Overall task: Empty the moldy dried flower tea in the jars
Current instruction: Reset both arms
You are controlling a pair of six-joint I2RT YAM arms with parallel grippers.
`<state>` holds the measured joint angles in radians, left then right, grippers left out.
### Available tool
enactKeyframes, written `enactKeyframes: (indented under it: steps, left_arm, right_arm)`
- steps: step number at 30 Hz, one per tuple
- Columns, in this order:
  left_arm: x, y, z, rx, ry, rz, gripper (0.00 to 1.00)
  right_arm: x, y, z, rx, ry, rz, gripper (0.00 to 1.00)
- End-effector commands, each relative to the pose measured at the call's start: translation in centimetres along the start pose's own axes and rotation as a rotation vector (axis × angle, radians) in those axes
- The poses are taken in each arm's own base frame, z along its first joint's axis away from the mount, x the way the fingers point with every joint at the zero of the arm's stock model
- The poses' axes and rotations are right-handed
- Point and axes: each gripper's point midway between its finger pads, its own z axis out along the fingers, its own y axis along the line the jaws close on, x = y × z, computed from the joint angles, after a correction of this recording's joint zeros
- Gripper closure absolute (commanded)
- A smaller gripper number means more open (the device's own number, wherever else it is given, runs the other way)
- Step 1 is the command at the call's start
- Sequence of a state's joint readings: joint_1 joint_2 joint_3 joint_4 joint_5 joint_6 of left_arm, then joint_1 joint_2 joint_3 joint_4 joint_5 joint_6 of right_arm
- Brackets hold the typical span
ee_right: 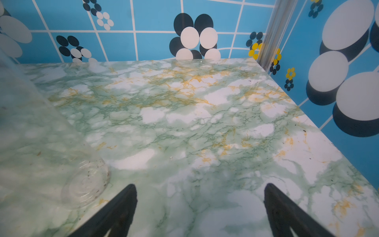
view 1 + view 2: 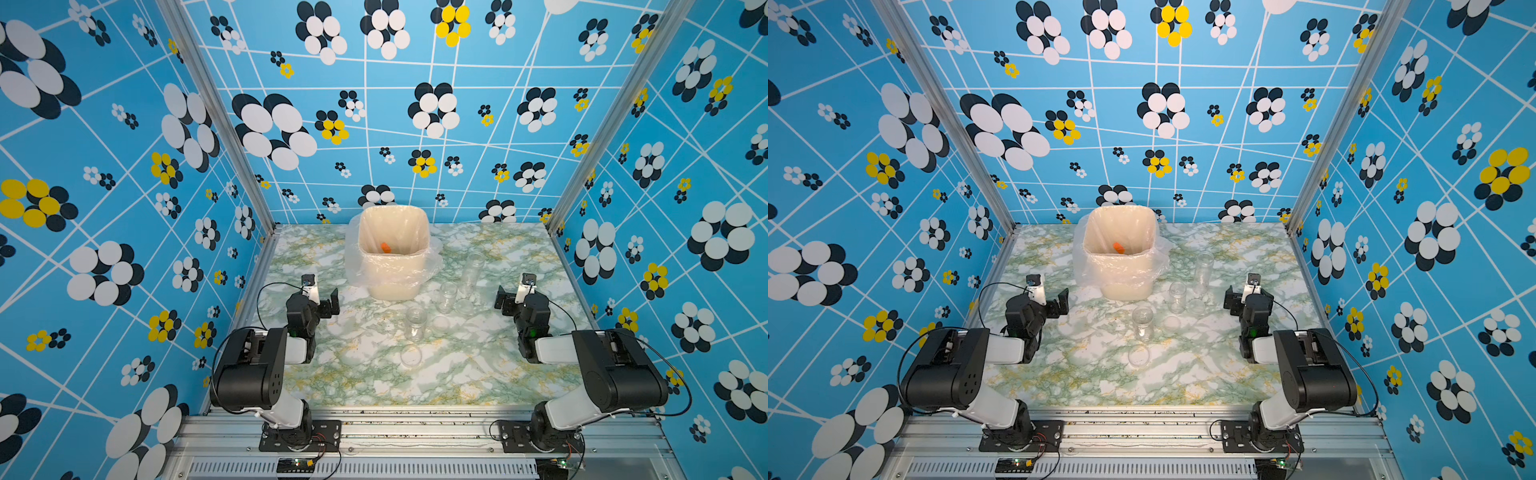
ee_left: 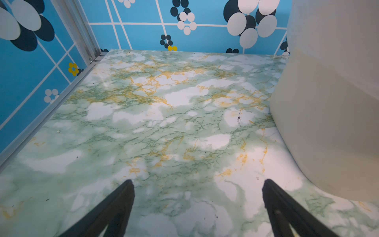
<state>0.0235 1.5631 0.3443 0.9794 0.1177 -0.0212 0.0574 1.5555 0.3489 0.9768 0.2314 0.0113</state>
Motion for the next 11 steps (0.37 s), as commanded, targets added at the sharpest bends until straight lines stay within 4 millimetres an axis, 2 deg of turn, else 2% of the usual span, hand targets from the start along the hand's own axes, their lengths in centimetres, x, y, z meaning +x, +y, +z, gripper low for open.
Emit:
enactKeyframes:
  steps: [1, 6, 11]
  left_arm:
    - [-0.8, -1.1, 0.3, 0.053, -0.009, 0.043, 0.00]
    - [-0.7, -0.2, 0.6, -0.002, 0.005, 0.023, 0.01]
    - [-0.8, -0.1, 0.4, -0.006, -0.003, 0.025, 0.01]
  right_arm:
    - [-0.3, -0.5, 0.3, 0.024, -0.004, 0.013, 0.01]
    - [-0.3, -0.5, 0.3, 0.024, -0.004, 0.012, 0.01]
    - [-0.3, -0.5, 0.3, 0.025, -0.003, 0.012, 0.01]
